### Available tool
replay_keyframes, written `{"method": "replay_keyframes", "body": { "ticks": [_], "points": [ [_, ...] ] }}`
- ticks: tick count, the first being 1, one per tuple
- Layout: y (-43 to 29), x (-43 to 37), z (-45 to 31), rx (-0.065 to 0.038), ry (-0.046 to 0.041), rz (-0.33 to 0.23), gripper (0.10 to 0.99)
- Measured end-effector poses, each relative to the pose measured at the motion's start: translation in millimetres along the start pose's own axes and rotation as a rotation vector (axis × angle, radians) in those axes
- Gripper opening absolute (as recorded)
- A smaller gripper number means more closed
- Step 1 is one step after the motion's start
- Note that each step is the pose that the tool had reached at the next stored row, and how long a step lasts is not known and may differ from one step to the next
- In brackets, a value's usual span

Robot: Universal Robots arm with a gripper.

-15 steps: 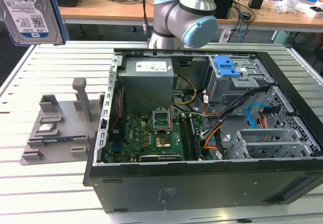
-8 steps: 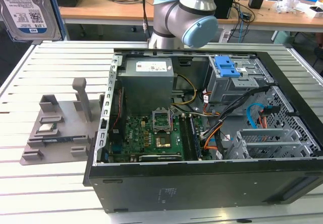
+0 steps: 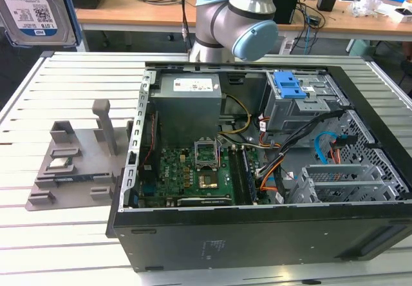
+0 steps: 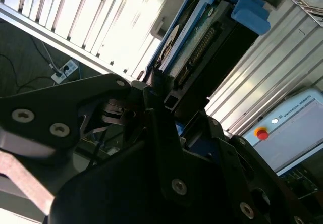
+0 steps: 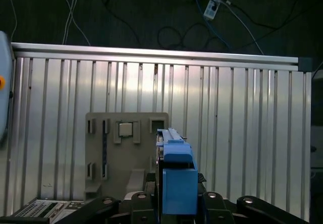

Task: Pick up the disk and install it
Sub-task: 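Pick up the disk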

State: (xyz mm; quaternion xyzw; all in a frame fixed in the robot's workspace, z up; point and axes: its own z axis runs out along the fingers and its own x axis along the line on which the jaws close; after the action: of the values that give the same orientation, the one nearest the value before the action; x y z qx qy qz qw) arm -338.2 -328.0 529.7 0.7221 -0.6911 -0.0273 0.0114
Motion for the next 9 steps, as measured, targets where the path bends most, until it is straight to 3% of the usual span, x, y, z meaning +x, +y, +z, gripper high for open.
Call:
{"method": "replay_keyframes", "body": {
  "ticks": [9],
  "points": [
    [0.6, -0.4, -15.3, -0.002, -0.0001, 0.000, 0.365]
  ]
}}
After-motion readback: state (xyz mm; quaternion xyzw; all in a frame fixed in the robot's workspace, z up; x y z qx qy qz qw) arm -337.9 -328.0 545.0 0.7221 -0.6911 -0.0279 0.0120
